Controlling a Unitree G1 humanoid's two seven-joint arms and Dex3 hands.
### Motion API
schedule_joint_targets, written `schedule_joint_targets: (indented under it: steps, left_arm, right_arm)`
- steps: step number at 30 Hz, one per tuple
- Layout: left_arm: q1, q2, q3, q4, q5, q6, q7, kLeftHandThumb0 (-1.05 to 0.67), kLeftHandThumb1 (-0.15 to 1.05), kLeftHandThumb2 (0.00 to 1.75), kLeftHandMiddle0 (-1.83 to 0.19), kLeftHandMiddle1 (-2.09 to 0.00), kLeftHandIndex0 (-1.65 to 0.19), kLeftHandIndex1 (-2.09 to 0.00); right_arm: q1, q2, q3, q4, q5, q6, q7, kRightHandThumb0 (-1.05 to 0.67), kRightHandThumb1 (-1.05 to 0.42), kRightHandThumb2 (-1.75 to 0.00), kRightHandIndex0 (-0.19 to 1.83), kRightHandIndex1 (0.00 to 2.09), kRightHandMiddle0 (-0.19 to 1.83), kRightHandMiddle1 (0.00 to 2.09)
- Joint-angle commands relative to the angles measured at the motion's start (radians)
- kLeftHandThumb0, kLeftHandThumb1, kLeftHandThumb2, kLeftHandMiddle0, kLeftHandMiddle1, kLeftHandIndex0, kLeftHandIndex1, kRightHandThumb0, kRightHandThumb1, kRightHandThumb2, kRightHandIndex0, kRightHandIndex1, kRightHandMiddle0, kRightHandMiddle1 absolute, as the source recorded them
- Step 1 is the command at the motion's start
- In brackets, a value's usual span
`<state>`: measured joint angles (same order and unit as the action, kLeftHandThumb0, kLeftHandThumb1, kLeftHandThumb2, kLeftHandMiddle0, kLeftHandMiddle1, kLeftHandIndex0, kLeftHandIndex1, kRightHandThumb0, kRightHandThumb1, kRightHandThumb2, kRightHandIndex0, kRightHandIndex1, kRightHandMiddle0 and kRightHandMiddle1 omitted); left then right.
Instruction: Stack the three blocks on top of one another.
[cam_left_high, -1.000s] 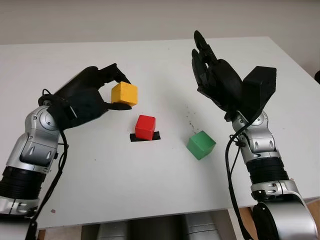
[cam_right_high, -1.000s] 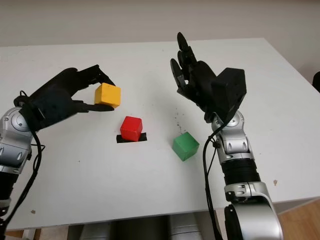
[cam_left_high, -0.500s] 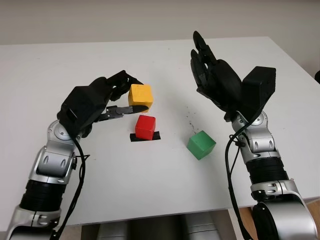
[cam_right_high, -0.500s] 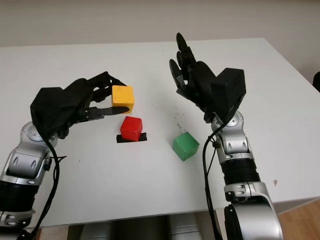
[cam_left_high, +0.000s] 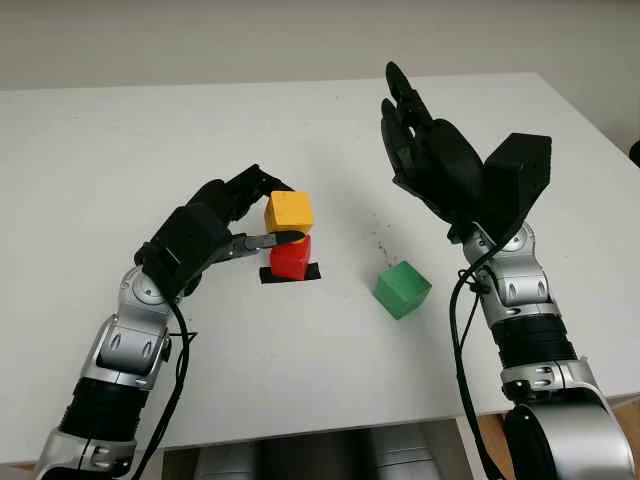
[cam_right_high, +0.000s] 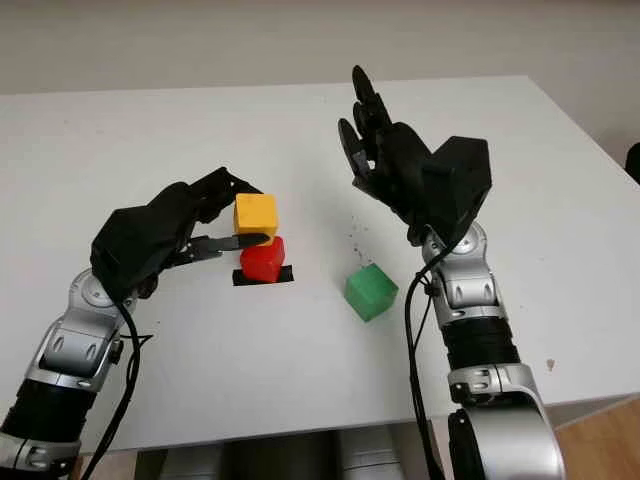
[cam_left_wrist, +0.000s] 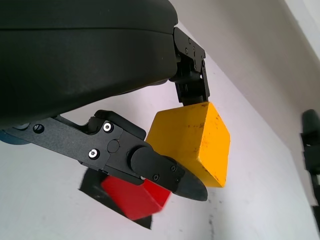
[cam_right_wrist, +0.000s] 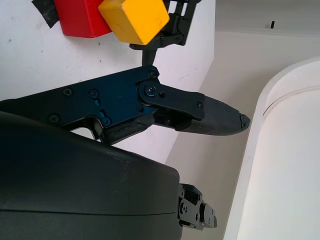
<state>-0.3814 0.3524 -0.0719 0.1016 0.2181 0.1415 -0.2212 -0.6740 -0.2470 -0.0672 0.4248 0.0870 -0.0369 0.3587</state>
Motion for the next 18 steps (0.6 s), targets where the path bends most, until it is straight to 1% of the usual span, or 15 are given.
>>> schedule_joint_targets:
  steps: [1, 13, 18]
  left_arm:
    - [0.010, 0.010, -0.010, 0.001, 0.018, -0.014, 0.008, -0.51, 1.01, 0.06, -0.11, -0.04, -0.35, -1.70]
    - [0.041, 0.009, -0.023, -0.008, 0.049, -0.022, 0.007, -0.47, 1.00, 0.05, -0.08, -0.05, -0.33, -1.67]
    - [0.044, 0.009, -0.029, -0.018, 0.051, -0.009, -0.011, -0.46, 1.00, 0.05, -0.08, -0.05, -0.33, -1.68]
  right_arm:
    - [-0.005, 0.001, -0.003, 0.002, 0.008, -0.012, 0.002, -0.71, -1.05, -0.64, -0.18, 0.05, -0.17, 0.05]
    - [-0.007, -0.001, -0.001, 0.002, 0.007, -0.011, 0.005, -0.73, -1.05, -0.65, -0.18, 0.05, -0.19, 0.05]
    - [-0.007, 0.000, -0.002, 0.003, 0.007, -0.015, 0.005, -0.70, -1.05, -0.65, -0.19, 0.05, -0.19, 0.05]
